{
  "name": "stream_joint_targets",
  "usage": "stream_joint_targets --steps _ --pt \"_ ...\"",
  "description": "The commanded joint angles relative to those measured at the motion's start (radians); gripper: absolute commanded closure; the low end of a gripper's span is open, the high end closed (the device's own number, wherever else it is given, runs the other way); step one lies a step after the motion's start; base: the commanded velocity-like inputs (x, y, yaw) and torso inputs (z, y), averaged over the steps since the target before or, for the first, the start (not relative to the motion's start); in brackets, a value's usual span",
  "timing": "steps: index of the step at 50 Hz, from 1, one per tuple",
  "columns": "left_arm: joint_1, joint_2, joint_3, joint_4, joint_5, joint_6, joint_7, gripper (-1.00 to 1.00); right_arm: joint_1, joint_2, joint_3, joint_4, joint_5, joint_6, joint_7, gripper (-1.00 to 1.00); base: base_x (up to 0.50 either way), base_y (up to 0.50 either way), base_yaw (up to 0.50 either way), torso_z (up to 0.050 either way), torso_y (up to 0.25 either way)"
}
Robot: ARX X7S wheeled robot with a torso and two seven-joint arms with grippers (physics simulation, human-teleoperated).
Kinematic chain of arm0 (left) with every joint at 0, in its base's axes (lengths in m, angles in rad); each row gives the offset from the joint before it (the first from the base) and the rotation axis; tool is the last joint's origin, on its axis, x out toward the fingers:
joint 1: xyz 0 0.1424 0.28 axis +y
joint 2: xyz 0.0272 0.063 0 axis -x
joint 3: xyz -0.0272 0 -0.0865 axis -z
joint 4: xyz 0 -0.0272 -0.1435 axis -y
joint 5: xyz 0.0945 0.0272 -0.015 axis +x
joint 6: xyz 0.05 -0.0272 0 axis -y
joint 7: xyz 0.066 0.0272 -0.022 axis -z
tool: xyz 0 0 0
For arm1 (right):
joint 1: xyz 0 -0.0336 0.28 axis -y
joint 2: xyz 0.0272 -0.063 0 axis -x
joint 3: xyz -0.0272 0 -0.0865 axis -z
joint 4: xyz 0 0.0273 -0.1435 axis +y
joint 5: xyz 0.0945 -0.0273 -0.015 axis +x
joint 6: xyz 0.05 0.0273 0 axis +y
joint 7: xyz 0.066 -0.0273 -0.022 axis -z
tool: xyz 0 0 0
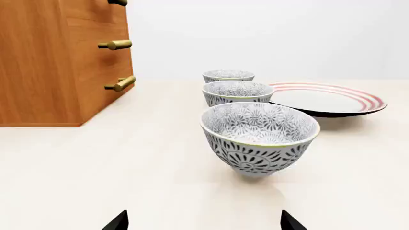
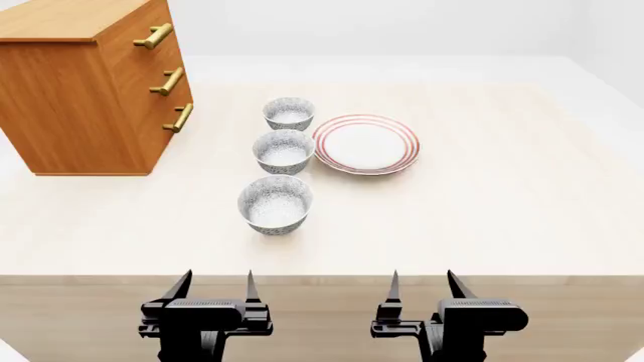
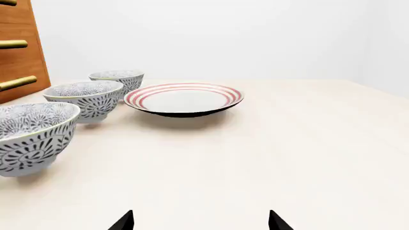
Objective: Stack the bowl in the middle on the bowl at the back.
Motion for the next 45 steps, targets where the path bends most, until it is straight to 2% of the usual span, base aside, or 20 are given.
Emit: stream_joint_targets --steps 1,8,17,31,39,45 --pt "-0.004 -0.017 0.022 0.001 -0.014 -0.024 -0.015 -1.00 -0.001 0.017 -0.012 -0.005 0.030 0.008 0.012 -1.00 0.00 0.00 0.00 0.000 0.000" --pt "-0.005 -0.044 0.051 0.036 -0.043 -0.091 -0.025 -1.00 0.003 0.045 -0.019 -0.005 0.086 0.063 0.014 -1.00 0.00 0.00 0.00 0.000 0.000" --pt "-0.011 -0.070 0.071 0.038 -0.068 -0.116 -0.021 -1.00 -0.027 0.074 -0.048 -0.053 0.085 0.042 0.018 -1.00 0.00 0.02 0.00 0.000 0.000" --pt "-0.037 -0.088 0.100 0.024 -0.091 -0.129 -0.018 -1.00 0.010 0.093 -0.075 -0.009 0.079 0.046 0.041 -1.00 0.21 0.50 0.00 0.000 0.000" --pt "-0.067 -0.107 0.111 0.063 -0.149 -0.154 0.024 -1.00 0.057 0.100 -0.067 -0.009 0.056 0.148 0.110 -1.00 0.03 0.05 0.00 0.026 0.000" --pt "-0.148 -0.130 0.123 0.110 -0.184 -0.280 0.044 -1.00 0.115 0.127 -0.071 -0.116 0.030 0.330 0.137 -1.00 0.00 0.00 0.00 0.050 0.000"
